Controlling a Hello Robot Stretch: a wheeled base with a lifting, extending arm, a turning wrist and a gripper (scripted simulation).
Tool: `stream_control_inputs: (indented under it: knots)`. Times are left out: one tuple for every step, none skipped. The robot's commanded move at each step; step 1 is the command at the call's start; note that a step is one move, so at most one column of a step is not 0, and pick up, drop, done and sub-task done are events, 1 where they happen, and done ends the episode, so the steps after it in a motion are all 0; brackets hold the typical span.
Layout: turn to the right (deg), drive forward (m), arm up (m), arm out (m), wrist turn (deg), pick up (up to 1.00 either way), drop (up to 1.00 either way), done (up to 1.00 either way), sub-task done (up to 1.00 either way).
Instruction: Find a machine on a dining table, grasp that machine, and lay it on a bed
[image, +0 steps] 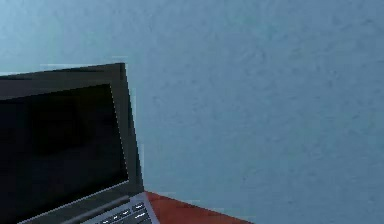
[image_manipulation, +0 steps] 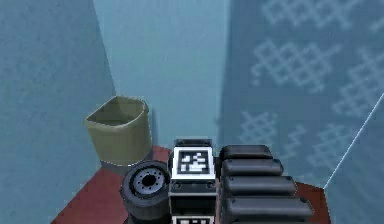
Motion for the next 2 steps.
stream_control_inputs:
  knots:
    - [9.0, 0.00, 0.00, 0.00, 0.0, 0.00, 0.00, 0.00, 0.00]
    - [0.0, 0.25, 0.00, 0.00, 0.0, 0.00, 0.00, 0.00, 0.00]
